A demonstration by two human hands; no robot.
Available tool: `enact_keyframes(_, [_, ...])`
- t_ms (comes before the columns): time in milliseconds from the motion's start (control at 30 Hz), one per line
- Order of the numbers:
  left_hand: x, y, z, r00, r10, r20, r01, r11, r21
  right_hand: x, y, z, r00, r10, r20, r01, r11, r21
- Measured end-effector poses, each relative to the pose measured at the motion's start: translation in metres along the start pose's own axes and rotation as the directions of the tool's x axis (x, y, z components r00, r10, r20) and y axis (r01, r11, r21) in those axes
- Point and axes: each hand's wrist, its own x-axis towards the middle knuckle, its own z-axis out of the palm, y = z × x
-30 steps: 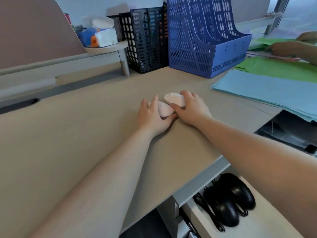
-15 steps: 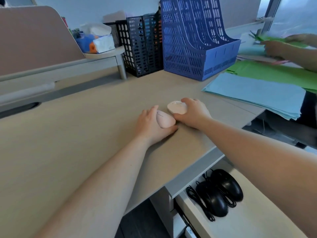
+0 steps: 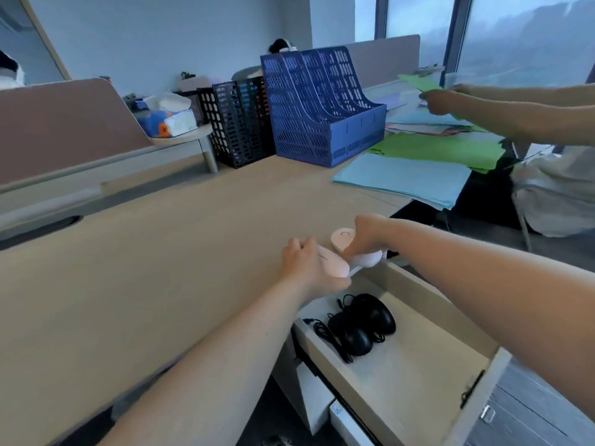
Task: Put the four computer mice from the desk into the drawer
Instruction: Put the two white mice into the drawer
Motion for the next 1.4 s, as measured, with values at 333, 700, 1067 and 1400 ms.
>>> enact_keyframes(333, [-0.045, 0.036, 0.096, 0.979, 0.062, 0.196, -0.077, 0.995, 0.066, -0.035, 0.071, 0.081, 0.978, 0.109, 0.181, -0.095, 0.992, -0.085])
enact_keyframes(700, [-0.044, 0.04, 0.178, 0.96, 0.03, 0.277, -0.093, 0.972, 0.217, -0.011, 0.115, 0.163, 0.944, 0.178, 0.276, -0.159, 0.983, -0.088])
enact_keyframes(1067, [-0.032, 0.036, 0.209, 0.946, 0.003, 0.324, -0.099, 0.955, 0.279, 0.013, 0.114, 0.197, 0.938, 0.163, 0.307, -0.145, 0.986, -0.08])
enact_keyframes(1400, [-0.031, 0.035, 0.197, 0.954, -0.005, 0.298, -0.1, 0.937, 0.334, 0.009, 0.13, 0.188, 0.959, 0.178, 0.22, -0.171, 0.984, -0.049])
